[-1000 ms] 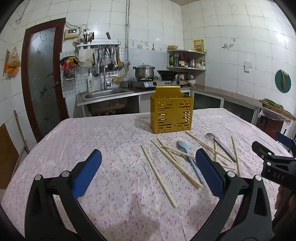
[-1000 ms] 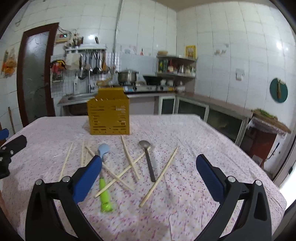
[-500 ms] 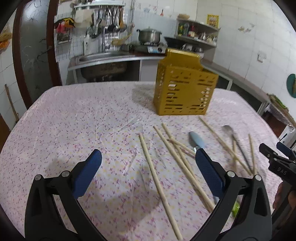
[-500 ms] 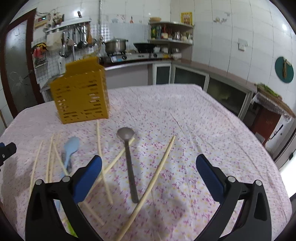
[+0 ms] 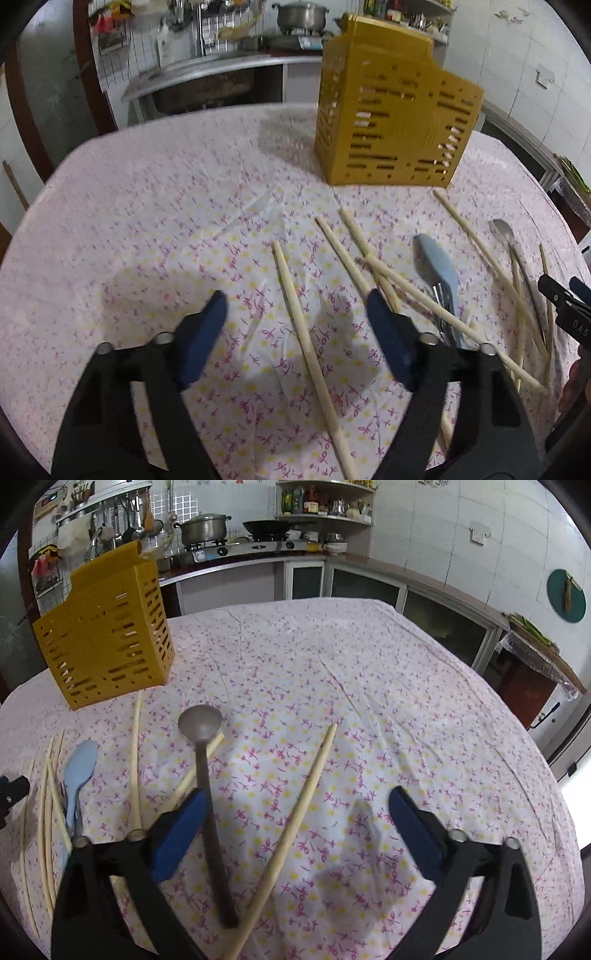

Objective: Organize utensils
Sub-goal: 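Close the left tool on a wooden chopstick while the right tool grasps another chopstick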

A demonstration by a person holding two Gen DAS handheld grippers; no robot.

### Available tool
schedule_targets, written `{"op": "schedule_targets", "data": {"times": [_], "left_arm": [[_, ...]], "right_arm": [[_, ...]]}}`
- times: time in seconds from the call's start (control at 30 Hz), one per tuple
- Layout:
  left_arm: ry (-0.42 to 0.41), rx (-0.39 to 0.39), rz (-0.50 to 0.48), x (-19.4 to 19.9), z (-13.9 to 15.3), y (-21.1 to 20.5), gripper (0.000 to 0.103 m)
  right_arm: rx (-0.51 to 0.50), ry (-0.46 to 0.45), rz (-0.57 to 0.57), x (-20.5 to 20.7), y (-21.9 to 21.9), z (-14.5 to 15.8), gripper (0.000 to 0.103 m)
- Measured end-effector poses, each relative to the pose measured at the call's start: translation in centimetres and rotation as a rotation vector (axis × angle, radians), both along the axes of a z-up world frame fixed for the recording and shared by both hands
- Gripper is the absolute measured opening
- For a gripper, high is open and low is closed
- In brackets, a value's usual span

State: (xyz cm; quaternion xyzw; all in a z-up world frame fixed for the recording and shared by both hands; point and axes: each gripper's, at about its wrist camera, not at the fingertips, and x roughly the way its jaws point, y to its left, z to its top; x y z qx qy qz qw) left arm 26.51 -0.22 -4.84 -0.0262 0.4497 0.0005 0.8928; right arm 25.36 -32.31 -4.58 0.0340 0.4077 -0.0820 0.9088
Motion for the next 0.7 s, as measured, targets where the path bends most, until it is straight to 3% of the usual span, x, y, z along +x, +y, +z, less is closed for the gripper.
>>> {"op": "schedule_targets", "data": {"times": [0.07,0.13,0.23,0.57,0.7], "left_arm": [[0.037,-0.013,0.007,0.5,-0.6,0.2,0.054],[0.057,-0.016,0.016,0.8,-0.9,0.4,0.047],[0.057,-0.006,0.025,0.9,-0.9,0.5,0.041],[0.091,0.028,0.014,2.1,-1.2,0.2,0.04],[0.092,0.038,0.021,2.7,-1.1,-0.1,0.032]], "right_arm": [[0.025,0.027,-0.015,0.4,-0.4,-0.4,0.066],[0.066,0.047,-0.026,0.8,-1.0,-1.0,0.052],[0.069,0.047,-0.037,1.1,-1.3,-1.1,0.049],[0.055,0.144,-0.074,2.8,-0.7,-1.1,0.048],[0.069,0.18,-0.079,3.4,-0.7,-0.8,0.047]]}}
